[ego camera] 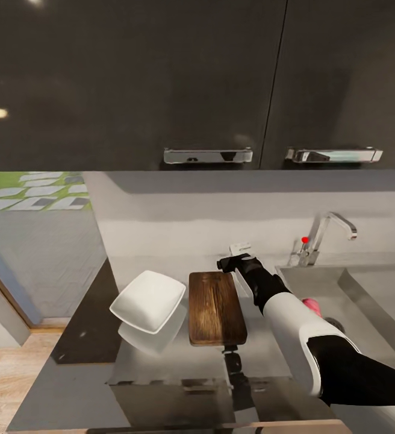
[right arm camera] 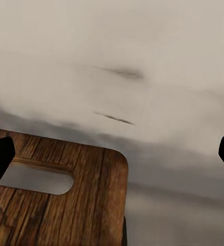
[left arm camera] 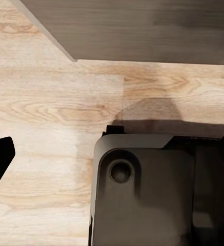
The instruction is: In the kitchen, take the Vidalia onion out of the sink, dice it on the chopping board with the paring knife, put the diced onion into the bowl on the countertop, then place both the paring knife and the chopping board into the sink.
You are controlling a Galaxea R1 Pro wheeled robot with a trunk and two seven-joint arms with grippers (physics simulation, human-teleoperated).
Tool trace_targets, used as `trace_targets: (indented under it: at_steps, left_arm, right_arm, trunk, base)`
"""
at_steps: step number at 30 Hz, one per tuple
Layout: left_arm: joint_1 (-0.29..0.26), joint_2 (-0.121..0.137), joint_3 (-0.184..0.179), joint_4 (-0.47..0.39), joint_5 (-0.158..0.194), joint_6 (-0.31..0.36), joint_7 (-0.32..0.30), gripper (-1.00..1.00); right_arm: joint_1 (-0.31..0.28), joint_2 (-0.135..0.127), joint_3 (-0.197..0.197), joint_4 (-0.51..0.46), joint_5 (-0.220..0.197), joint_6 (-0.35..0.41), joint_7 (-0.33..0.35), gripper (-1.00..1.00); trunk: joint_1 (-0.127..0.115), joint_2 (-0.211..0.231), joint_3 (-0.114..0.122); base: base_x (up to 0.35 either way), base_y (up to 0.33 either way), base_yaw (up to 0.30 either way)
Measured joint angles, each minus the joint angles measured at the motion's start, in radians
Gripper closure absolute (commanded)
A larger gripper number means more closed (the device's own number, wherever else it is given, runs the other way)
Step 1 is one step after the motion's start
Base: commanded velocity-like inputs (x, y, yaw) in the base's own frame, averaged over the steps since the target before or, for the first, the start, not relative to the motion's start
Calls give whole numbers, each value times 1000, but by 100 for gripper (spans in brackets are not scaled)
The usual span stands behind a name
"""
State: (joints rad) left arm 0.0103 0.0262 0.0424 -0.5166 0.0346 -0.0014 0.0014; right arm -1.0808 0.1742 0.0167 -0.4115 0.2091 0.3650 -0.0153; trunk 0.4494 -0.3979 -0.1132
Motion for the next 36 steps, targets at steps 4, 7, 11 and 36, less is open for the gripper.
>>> trace_targets:
  at_steps: [4, 7, 11, 36]
  left_arm:
    - [0, 0, 0, 4, -1, 0, 0, -100]
    - [0, 0, 0, 6, -1, 0, 0, -100]
    - [0, 0, 0, 12, -1, 0, 0, -100]
    - [0, 0, 0, 24, -1, 0, 0, -100]
  right_arm:
    - [0, 0, 0, 0, 0, 0, 0, -100]
    - [0, 0, 0, 0, -1, 0, 1, -100]
    - [0, 0, 0, 2, 0, 0, 1, -100]
    - [0, 0, 1, 14, -2, 0, 3, -100]
  trunk:
    - [0, 0, -5]
    - [0, 0, -9]
    - [0, 0, -14]
    - [0, 0, -50]
  base:
    - [78, 0, 0]
    - [177, 0, 0]
    - [122, 0, 0]
    - [6, 0, 0]
